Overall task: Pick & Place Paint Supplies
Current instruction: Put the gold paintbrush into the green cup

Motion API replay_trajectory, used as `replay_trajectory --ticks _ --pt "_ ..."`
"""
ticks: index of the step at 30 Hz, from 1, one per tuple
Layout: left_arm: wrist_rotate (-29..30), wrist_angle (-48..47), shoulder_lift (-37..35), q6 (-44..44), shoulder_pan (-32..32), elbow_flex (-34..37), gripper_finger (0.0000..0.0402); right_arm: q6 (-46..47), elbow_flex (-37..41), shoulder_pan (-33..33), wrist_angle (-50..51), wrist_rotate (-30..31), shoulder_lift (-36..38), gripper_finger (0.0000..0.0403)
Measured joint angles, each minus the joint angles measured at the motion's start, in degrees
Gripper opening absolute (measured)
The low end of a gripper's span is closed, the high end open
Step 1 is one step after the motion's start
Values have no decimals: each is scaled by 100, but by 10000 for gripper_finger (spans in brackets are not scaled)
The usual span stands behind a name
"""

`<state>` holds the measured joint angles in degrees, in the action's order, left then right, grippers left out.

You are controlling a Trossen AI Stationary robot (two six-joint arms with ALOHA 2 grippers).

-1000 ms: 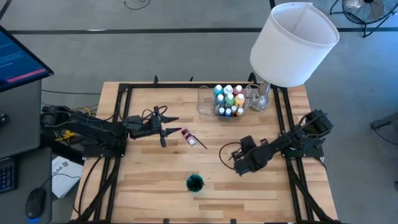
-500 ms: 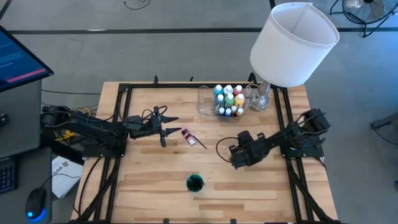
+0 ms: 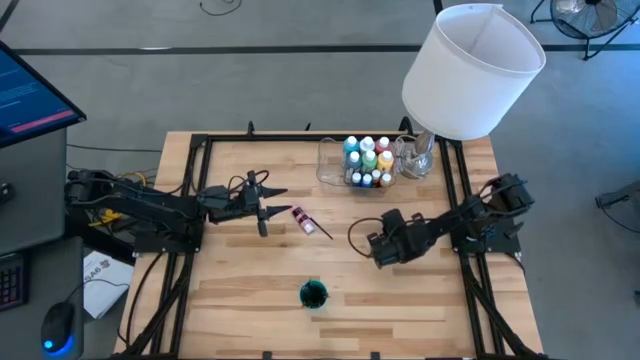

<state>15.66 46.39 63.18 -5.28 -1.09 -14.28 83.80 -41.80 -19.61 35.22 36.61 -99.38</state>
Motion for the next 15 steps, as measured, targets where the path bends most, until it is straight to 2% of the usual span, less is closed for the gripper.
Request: replay_trajectory --ticks 5,10,15 --pt "0 -2 0 2 0 0 121 470 -82 -249 188 -34 -24 0" --pt "2 0 0 20 0 0 121 674 -429 -451 635 -508 -31 0" --pt "-67 -2 0 109 0 0 121 852 -628 -711 653 -752 -34 0"
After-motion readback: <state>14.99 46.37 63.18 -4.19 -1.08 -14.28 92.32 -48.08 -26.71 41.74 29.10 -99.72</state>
